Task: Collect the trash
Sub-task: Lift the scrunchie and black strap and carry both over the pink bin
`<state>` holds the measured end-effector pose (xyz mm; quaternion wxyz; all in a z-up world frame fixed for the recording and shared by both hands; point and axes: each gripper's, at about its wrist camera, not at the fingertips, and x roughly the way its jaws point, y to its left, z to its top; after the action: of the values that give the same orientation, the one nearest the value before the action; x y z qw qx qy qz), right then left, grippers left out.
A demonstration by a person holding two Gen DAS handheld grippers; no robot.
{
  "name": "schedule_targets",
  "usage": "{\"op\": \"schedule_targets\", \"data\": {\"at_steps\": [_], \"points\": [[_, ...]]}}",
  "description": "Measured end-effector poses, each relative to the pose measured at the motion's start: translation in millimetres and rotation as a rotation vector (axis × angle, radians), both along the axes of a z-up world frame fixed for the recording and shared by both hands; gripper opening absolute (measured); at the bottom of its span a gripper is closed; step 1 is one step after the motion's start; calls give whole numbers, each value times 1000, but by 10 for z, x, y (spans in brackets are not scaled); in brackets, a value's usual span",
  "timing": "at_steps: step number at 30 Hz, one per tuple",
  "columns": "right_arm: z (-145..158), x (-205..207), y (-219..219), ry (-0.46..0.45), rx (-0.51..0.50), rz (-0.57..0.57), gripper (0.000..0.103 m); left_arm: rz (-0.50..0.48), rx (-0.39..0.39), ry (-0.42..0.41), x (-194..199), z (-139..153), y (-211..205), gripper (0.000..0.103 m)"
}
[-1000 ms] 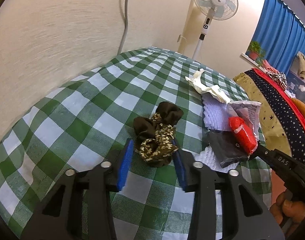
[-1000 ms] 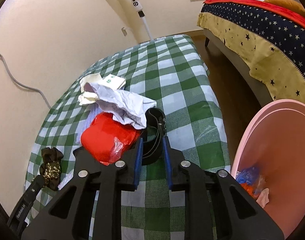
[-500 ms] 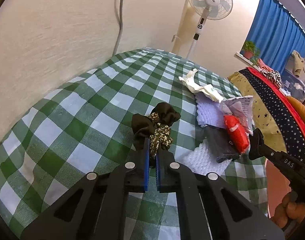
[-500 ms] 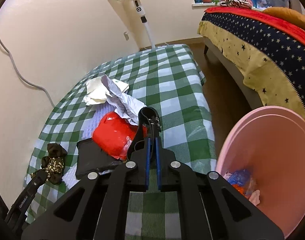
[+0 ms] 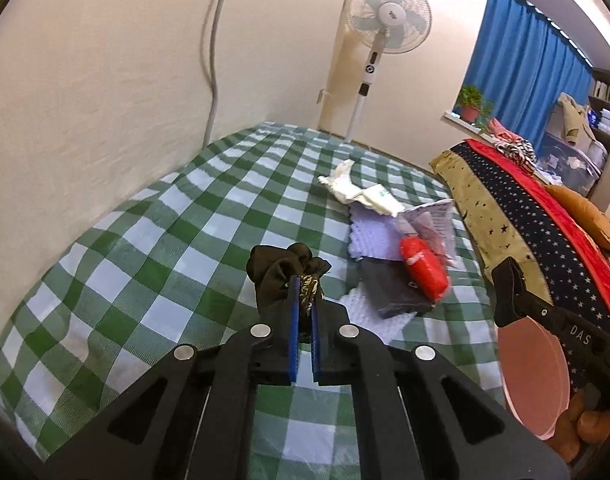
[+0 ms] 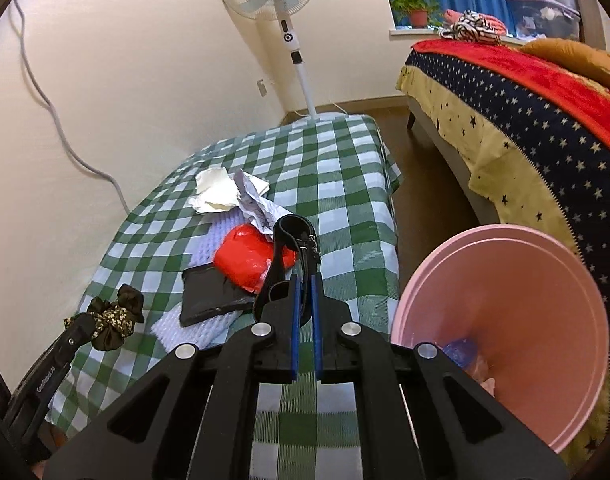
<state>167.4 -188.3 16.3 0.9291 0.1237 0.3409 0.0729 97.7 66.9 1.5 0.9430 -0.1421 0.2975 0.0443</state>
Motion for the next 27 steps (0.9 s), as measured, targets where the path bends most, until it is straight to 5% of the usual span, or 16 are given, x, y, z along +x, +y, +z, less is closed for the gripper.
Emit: {"op": "schedule_targets", "data": {"at_steps": [27], "points": [[745, -779, -451, -93, -60, 22, 5, -143, 41, -88, -372, 405, -389, 4]]}}
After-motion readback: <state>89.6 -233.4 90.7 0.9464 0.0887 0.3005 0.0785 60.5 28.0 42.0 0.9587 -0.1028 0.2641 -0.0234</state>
